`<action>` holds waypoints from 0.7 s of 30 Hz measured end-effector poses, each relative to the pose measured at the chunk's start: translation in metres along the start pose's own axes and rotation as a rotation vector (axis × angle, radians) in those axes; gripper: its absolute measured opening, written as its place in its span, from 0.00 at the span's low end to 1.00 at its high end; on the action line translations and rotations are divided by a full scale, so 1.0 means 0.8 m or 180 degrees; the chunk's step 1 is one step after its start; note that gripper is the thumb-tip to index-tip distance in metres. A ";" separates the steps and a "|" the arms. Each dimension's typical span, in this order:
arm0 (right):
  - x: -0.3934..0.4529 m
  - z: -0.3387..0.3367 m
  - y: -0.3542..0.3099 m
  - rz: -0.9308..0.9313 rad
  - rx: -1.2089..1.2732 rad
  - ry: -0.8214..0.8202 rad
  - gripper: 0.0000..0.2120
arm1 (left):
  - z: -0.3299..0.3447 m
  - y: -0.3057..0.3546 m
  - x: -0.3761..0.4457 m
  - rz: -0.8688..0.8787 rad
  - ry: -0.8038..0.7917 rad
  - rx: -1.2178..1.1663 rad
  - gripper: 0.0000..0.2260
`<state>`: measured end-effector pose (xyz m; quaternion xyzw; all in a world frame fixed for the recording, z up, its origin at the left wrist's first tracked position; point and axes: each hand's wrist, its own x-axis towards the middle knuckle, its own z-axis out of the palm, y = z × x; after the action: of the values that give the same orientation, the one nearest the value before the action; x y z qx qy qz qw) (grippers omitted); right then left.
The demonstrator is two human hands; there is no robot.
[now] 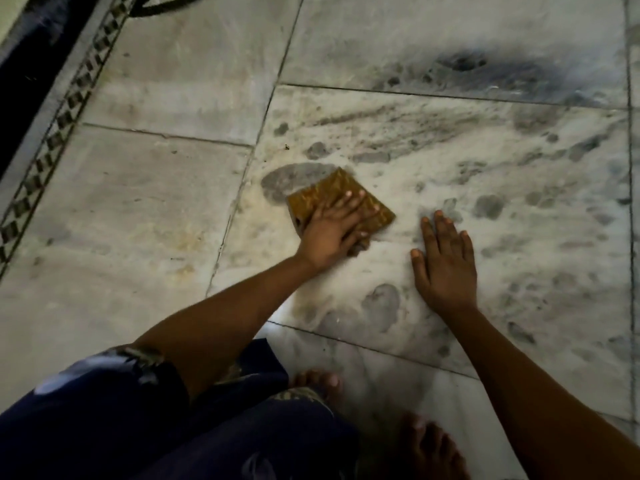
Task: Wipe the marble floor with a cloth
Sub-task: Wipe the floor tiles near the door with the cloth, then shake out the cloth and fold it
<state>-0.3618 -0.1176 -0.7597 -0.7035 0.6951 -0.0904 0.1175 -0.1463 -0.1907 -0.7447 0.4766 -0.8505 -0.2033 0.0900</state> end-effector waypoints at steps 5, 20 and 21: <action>0.004 -0.009 -0.004 0.0078 0.0225 -0.0030 0.32 | 0.018 0.055 -0.078 -0.0196 -0.0220 -0.0992 0.19; -0.008 -0.068 -0.026 0.0095 0.0815 0.0396 0.33 | -0.081 0.094 -0.046 -0.2808 0.0472 -0.5998 0.18; -0.008 -0.071 -0.028 0.0112 0.0899 0.0420 0.33 | -0.083 0.092 -0.043 -0.2822 0.0473 -0.6000 0.18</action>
<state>-0.3572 -0.1131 -0.6991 -0.6602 0.6939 -0.2312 0.1710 -0.1621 -0.1448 -0.6513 0.4940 -0.0885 -0.7696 0.3948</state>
